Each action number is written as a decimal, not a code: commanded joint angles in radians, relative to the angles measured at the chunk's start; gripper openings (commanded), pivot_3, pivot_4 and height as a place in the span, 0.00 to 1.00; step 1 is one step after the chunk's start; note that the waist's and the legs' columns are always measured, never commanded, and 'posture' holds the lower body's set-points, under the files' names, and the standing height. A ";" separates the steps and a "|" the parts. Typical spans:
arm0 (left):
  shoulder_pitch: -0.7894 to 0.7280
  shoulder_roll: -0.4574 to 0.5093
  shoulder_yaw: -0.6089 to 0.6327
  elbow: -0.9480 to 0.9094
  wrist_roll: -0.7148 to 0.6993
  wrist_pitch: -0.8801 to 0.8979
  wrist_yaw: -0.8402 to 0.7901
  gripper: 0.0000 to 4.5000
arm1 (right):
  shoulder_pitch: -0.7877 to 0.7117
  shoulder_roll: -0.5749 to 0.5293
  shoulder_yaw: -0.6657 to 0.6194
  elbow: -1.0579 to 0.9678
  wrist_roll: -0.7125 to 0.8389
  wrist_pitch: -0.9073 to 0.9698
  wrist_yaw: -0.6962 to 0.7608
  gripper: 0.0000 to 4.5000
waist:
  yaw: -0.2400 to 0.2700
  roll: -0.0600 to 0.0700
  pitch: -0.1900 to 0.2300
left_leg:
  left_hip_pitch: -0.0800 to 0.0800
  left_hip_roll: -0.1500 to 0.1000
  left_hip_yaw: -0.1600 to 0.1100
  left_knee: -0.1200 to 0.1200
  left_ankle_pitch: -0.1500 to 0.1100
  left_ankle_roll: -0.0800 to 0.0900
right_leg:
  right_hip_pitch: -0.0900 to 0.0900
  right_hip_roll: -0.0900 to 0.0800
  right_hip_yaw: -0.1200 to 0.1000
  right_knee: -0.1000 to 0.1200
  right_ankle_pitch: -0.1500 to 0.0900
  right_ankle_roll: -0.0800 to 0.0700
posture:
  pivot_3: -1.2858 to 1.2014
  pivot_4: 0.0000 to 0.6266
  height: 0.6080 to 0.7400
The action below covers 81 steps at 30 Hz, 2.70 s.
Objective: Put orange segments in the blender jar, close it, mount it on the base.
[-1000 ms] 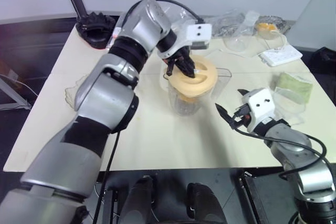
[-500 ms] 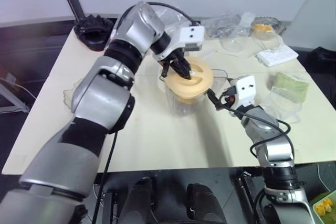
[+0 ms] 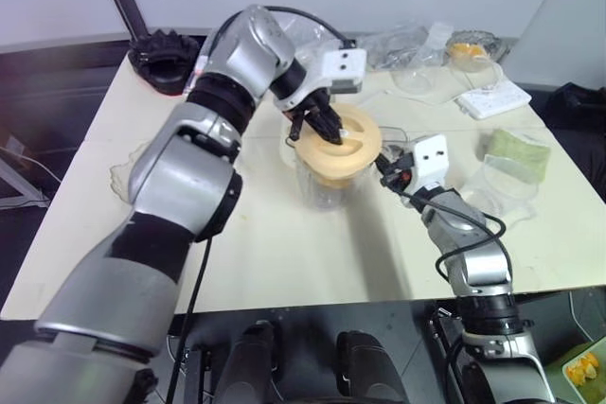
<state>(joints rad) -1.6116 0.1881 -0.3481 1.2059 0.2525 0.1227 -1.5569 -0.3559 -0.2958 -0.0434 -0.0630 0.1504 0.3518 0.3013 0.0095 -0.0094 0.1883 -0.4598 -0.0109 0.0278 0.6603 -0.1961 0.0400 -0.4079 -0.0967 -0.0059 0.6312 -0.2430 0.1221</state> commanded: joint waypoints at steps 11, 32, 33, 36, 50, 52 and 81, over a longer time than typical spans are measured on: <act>0.104 -0.034 -0.002 -0.003 0.021 0.149 0.098 0.06 | -0.023 0.005 0.027 0.006 -0.035 -0.027 -0.016 0.22 | 0.002 0.002 -0.006 | 0.003 0.000 0.000 0.000 0.000 0.000 | 0.004 0.000 0.000 0.000 0.000 0.000 | 0.52 0.24 1.00; 0.235 -0.045 -0.004 -0.349 -0.007 0.512 0.206 0.38 | -0.039 -0.014 0.039 0.046 -0.043 -0.049 0.013 0.22 | 0.002 0.014 -0.019 | 0.020 -0.007 -0.001 -0.009 -0.001 0.000 | 0.017 -0.008 0.000 -0.011 -0.003 -0.003 | 0.52 0.24 1.00; 0.230 -0.042 0.005 -0.356 -0.018 0.515 0.208 0.48 | -0.038 -0.016 0.040 0.047 -0.044 -0.050 0.015 0.22 | 0.001 0.014 -0.019 | 0.019 -0.007 -0.002 -0.009 -0.001 0.000 | 0.017 -0.008 0.000 -0.011 -0.003 -0.003 | 0.52 0.24 1.00; 0.198 -0.024 0.050 -0.398 -0.071 0.538 0.198 0.82 | -0.034 -0.025 0.044 0.054 -0.050 -0.054 0.023 0.22 | -0.005 0.014 -0.019 | 0.018 -0.007 0.000 -0.011 -0.001 0.000 | 0.016 -0.008 0.001 -0.011 -0.003 -0.003 | 0.52 0.24 1.00; 0.197 0.131 0.385 -0.729 -0.285 0.488 0.571 0.92 | -0.021 -0.035 -0.004 0.044 -0.034 0.001 -0.025 0.22 | -0.004 0.009 -0.014 | 0.012 -0.007 0.002 -0.014 0.000 -0.001 | 0.004 -0.008 0.003 -0.002 -0.002 0.002 | 0.52 0.24 1.00; 0.265 0.163 0.419 -0.812 -0.308 0.519 0.616 0.92 | -0.033 -0.028 -0.033 0.023 -0.007 0.044 -0.045 0.22 | -0.004 0.009 -0.014 | 0.014 -0.007 0.002 -0.014 0.001 -0.002 | 0.004 -0.008 0.003 0.000 -0.002 0.002 | 0.52 0.24 1.00; 1.263 0.364 0.501 -1.701 -0.530 0.637 0.894 0.92 | -0.982 -0.045 -0.164 0.473 0.115 0.266 -0.064 0.22 | -0.027 0.013 -0.007 | -0.003 -0.008 0.008 -0.024 0.008 -0.009 | -0.018 -0.010 0.005 0.001 0.001 0.000 | 0.52 0.24 1.00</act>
<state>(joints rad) -0.3468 0.5434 0.1280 -0.4631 -0.2609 0.7636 -0.6767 -1.2693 -0.3459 -0.1817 0.4032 0.2415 0.6783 0.2385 -0.0179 0.0041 0.1815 -0.4625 -0.0188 0.0356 0.6361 -0.1881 0.0304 -0.4262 -0.1065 -0.0010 0.6319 -0.2421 0.1217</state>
